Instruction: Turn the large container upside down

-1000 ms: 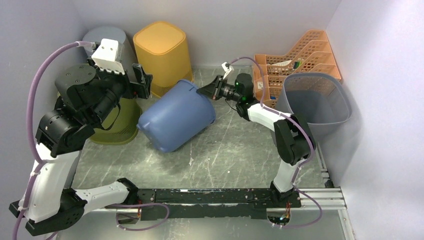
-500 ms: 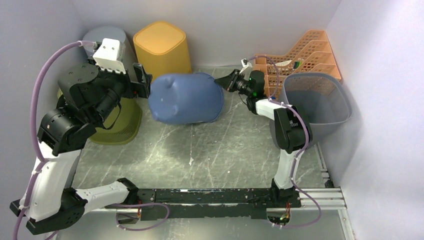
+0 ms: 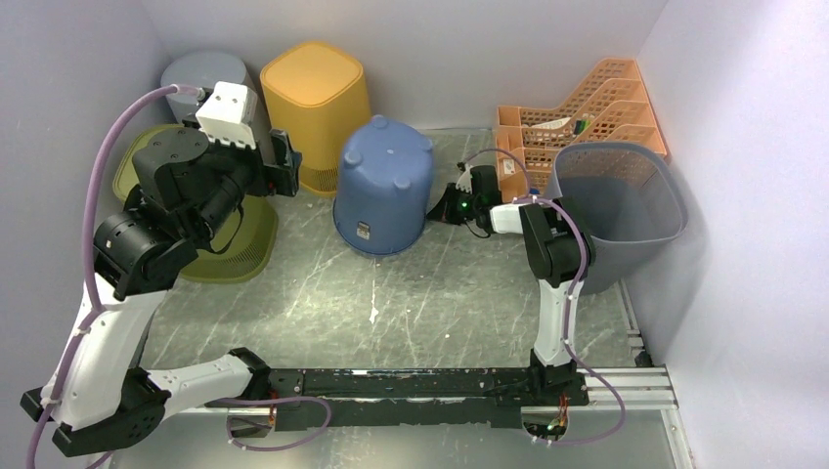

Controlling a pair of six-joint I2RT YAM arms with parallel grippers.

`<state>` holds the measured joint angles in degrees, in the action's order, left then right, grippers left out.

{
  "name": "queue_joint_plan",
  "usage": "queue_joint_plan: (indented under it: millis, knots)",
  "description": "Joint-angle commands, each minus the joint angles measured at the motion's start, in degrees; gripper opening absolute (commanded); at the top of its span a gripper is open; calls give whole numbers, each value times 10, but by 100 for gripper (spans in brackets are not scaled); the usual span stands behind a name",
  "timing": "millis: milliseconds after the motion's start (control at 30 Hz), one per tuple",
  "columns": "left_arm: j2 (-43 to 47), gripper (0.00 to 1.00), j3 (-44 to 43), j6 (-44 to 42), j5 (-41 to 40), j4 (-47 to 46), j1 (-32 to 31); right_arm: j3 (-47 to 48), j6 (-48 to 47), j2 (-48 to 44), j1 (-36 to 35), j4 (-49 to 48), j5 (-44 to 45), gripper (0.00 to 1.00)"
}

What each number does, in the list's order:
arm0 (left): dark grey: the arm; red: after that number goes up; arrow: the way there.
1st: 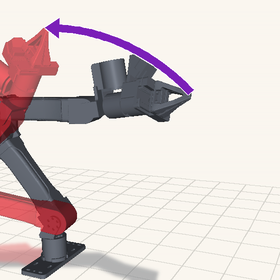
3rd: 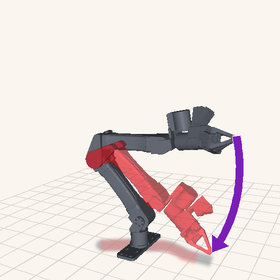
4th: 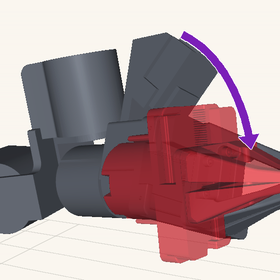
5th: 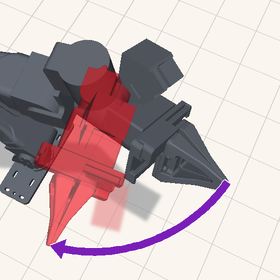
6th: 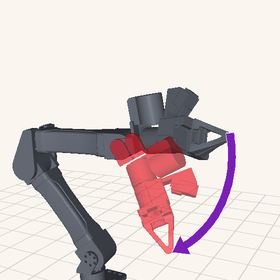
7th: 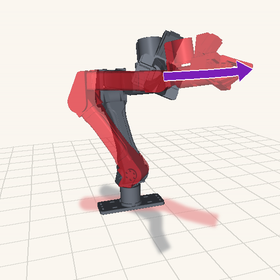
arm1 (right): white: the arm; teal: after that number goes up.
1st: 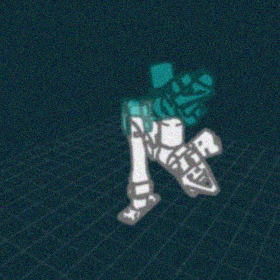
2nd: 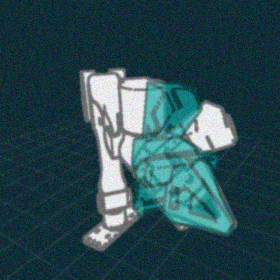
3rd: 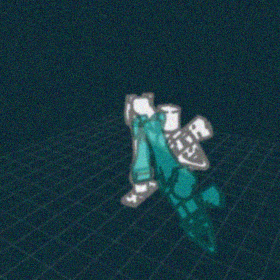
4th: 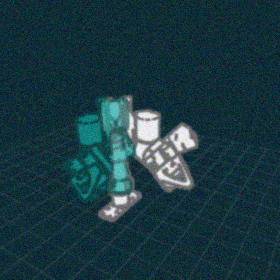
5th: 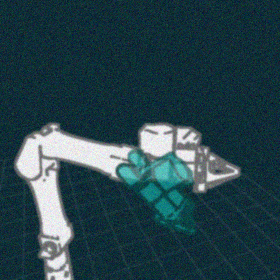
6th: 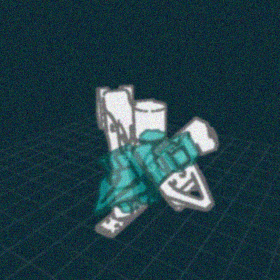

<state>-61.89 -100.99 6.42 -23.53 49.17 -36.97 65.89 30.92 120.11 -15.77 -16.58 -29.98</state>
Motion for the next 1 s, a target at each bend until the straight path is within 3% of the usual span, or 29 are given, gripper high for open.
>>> queue_joint_plan:
  millis: [0,200,433,633,967]
  knots:
    - [5,99,6,-1,-9,-12,-4,5,-27,-25,-16,23,11,0]
    - [7,99,8,0,-7,-11,-4,42,-51,-31,-52,63,52,0]
    - [14,99,8,-3,-8,-8,-3,69,-79,-84,-82,142,178,24]
    - [15,99,17,-2,-3,-11,-4,35,-79,-152,-85,154,289,39]
    - [18,99,28,3,8,-18,-4,140,-101,-58,-120,188,280,43]
